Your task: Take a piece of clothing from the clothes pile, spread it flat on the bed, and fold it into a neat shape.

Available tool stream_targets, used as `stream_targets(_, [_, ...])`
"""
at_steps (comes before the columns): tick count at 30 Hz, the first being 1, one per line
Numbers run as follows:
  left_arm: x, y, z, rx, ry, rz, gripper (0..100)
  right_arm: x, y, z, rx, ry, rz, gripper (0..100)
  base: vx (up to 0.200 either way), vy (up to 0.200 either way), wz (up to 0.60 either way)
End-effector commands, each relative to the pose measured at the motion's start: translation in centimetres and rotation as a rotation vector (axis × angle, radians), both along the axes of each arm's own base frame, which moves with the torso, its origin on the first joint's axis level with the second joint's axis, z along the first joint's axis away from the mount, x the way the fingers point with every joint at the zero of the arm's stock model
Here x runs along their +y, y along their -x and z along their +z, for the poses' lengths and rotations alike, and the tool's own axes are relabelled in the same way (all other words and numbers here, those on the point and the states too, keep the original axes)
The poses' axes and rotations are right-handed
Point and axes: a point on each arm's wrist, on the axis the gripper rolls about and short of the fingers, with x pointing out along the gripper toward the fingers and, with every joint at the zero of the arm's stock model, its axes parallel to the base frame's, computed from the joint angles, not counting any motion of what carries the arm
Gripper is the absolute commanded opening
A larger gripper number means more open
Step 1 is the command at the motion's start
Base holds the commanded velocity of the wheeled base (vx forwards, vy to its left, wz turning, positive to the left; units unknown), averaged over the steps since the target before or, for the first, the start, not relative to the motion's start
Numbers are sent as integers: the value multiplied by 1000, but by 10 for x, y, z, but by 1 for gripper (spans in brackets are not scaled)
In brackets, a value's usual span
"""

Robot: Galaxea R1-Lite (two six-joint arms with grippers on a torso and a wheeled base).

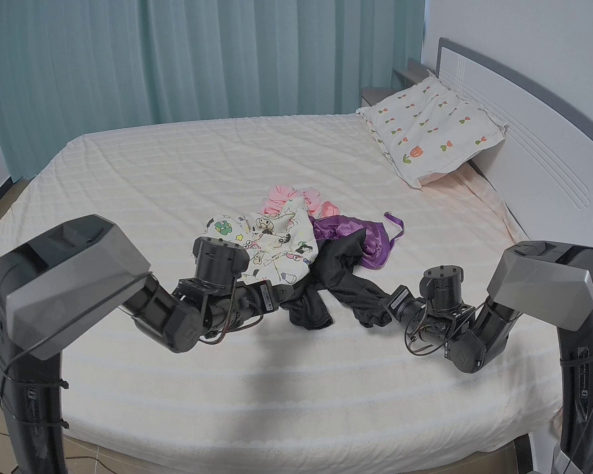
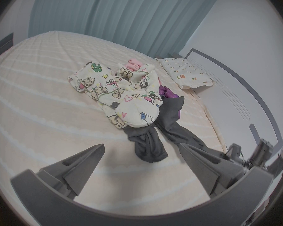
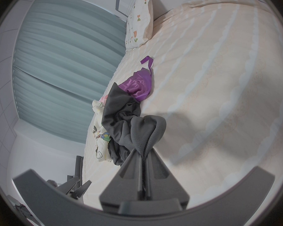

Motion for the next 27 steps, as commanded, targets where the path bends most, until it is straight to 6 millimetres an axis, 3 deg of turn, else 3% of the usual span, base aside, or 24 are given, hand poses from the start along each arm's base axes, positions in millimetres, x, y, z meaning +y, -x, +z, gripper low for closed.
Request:
stream_targets(1, [-20,-26,-40,61,8,19,100,-2,0,0,-5,-2,-7,0,0,0,0])
stream_targets(20, [-82,-48,-83,58,-2,-5,100,-1,-3,1,-17,0,-9,0,0,0,0])
stream_targets(27, [-92,-53,-81,71,-47,36,100,-2,-3,2,-20,-1,-12,0,0,0,0])
